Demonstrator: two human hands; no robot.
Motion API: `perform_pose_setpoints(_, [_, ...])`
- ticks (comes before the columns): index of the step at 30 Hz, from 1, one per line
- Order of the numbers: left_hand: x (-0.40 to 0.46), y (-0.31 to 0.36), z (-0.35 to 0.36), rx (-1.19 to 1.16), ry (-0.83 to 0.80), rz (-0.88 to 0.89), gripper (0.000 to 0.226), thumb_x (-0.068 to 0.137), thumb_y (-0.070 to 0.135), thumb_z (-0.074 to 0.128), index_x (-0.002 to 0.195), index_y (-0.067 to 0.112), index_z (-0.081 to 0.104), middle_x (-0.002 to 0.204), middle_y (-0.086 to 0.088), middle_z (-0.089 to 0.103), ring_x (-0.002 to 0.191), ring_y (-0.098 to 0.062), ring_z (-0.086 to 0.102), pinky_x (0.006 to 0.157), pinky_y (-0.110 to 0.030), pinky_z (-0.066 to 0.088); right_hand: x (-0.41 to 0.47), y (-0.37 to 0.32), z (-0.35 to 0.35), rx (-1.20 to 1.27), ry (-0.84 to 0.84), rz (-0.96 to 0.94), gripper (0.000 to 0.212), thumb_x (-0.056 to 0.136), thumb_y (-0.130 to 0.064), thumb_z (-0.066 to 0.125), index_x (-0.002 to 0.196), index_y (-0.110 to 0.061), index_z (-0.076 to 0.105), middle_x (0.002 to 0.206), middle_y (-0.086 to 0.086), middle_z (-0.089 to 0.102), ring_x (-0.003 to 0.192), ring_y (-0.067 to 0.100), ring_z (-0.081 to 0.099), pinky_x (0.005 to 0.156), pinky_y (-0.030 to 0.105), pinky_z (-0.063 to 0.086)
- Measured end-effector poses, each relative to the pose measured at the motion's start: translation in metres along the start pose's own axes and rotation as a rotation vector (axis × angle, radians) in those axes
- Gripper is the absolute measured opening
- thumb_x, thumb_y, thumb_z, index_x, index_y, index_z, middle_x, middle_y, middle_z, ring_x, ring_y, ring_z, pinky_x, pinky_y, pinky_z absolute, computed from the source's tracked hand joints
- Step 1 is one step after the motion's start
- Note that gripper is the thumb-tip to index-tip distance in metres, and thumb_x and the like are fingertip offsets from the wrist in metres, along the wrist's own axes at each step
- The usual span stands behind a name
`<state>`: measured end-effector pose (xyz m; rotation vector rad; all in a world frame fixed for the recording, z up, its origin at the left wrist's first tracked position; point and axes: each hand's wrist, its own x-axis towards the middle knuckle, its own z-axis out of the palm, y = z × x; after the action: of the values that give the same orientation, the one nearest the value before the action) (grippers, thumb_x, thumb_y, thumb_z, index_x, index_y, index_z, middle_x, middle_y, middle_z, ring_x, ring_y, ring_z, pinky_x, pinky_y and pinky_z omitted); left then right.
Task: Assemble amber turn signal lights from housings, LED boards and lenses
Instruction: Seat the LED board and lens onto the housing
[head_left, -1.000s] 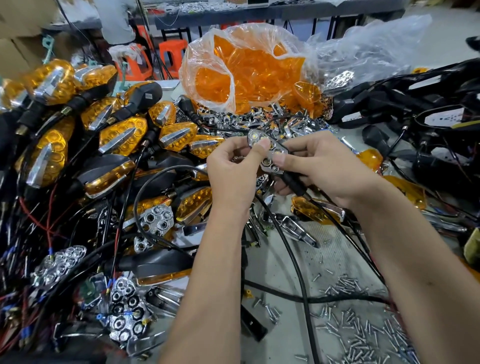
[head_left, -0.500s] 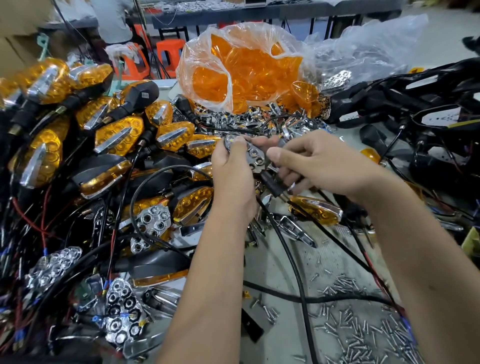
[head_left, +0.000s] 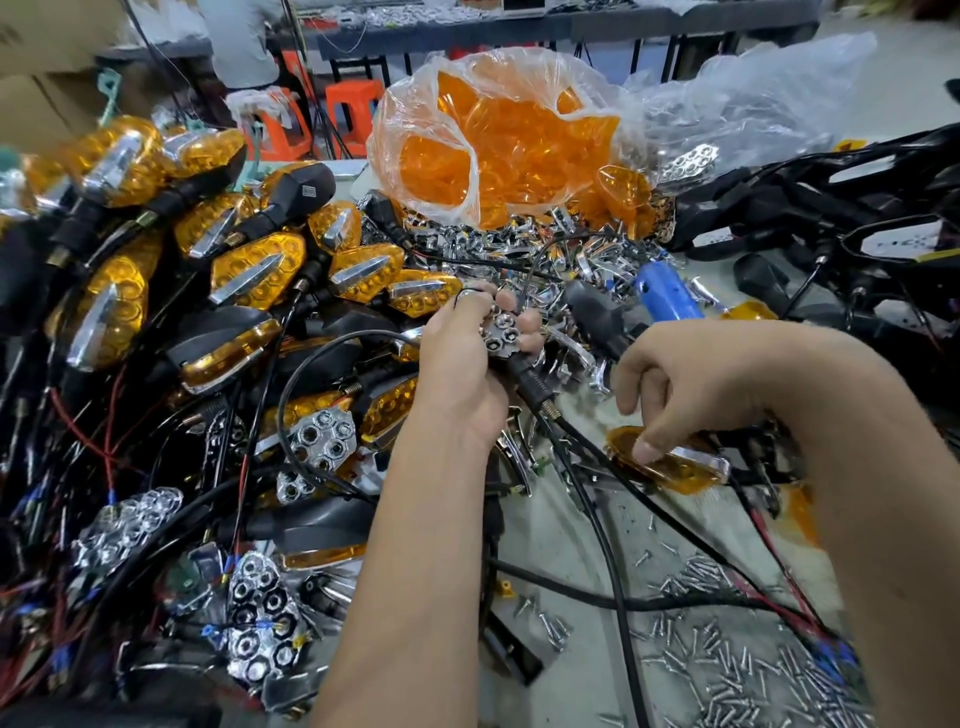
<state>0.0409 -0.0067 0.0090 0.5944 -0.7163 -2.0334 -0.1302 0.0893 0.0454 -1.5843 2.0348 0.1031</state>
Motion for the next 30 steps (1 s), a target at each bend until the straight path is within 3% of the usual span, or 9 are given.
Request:
perform_pose_setpoints(6, [-0.001,-0.004,0.002,0.035,-0.011,0.006,0.017,0.105,0.000,0.042,0.094,0.006,0.052,0.077,-0.008,0.058,0.062,-0.019,0.063,0.057,-0.030,0.056,-0.009,0.008,-0.008,0.240,0.295,-0.206,0.017,0.078,-0.030,0.090,0.091,-0.028,0.081,0.077,-0.015,0.077,0.068,-0.003,0.070,0.068,0.014,0.054])
perform_pose_setpoints(13, [-0.001,-0.005,0.001,0.171,-0.043,0.052,0.021,0.105,0.000,0.045,0.091,0.006,0.059,0.072,-0.004,0.065,0.062,-0.016,0.063,0.062,-0.031,0.058,-0.005,0.001,-0.002,0.893,0.582,-0.382,0.020,0.086,-0.031,0.080,0.103,-0.022,0.081,0.093,-0.002,0.081,0.086,0.015,0.076,0.079,0.026,0.059])
perform_pose_setpoints(16, [-0.002,-0.006,0.002,0.161,-0.046,0.084,0.019,0.106,0.003,0.045,0.094,0.008,0.058,0.073,-0.002,0.067,0.064,-0.016,0.065,0.065,-0.033,0.059,0.003,-0.006,0.002,0.927,0.568,-0.307,0.013,0.101,-0.023,0.065,0.101,-0.018,0.078,0.085,0.005,0.075,0.072,0.018,0.067,0.061,0.028,0.057])
perform_pose_setpoints(18, [-0.001,-0.007,0.002,0.165,-0.052,0.114,0.020,0.107,0.006,0.045,0.093,0.011,0.059,0.075,0.001,0.068,0.065,-0.014,0.067,0.073,-0.036,0.059,0.009,-0.009,0.009,0.850,0.527,-0.181,0.018,0.108,-0.021,0.055,0.103,-0.020,0.072,0.093,0.012,0.071,0.078,0.023,0.064,0.063,0.034,0.054])
perform_pose_setpoints(20, [0.000,-0.007,0.001,0.171,-0.055,0.129,0.018,0.107,0.007,0.047,0.095,0.012,0.060,0.078,0.002,0.069,0.070,-0.013,0.067,0.081,-0.038,0.056,0.012,-0.013,0.016,0.803,0.423,-0.106,0.018,0.109,-0.024,0.052,0.108,-0.025,0.069,0.100,0.006,0.071,0.082,0.018,0.063,0.061,0.027,0.048])
perform_pose_setpoints(22, [-0.001,-0.008,0.001,0.191,-0.053,0.134,0.014,0.107,0.007,0.047,0.100,0.010,0.059,0.081,0.001,0.068,0.074,-0.014,0.066,0.079,-0.035,0.057,0.015,-0.017,0.021,0.813,0.359,-0.100,0.018,0.107,-0.038,0.053,0.105,-0.031,0.069,0.098,-0.005,0.071,0.086,0.011,0.065,0.066,0.023,0.048])
perform_pose_setpoints(25, [-0.002,-0.008,0.002,0.233,-0.030,0.137,0.021,0.107,0.008,0.048,0.093,0.010,0.064,0.078,0.000,0.071,0.071,-0.013,0.069,0.066,-0.030,0.059,0.016,-0.025,0.024,0.887,0.296,-0.182,0.044,0.086,-0.074,0.058,0.100,-0.034,0.073,0.098,-0.024,0.070,0.087,-0.008,0.068,0.075,0.014,0.046])
perform_pose_setpoints(28, [-0.004,-0.008,0.003,0.278,-0.043,0.147,0.022,0.106,0.009,0.049,0.090,0.012,0.064,0.077,0.004,0.070,0.066,-0.008,0.067,0.060,-0.026,0.056,0.016,-0.029,0.026,0.907,0.278,-0.270,0.061,0.075,-0.067,0.071,0.095,-0.010,0.076,0.083,0.002,0.062,0.072,0.020,0.051,0.065,0.028,0.038])
perform_pose_setpoints(30, [-0.004,-0.008,0.003,0.276,-0.064,0.144,0.019,0.106,0.008,0.048,0.093,0.012,0.062,0.078,0.006,0.069,0.067,-0.007,0.066,0.060,-0.027,0.056,0.013,-0.032,0.026,0.913,0.299,-0.309,0.057,0.080,-0.054,0.077,0.088,0.002,0.071,0.074,0.010,0.053,0.068,0.023,0.040,0.057,0.029,0.032])
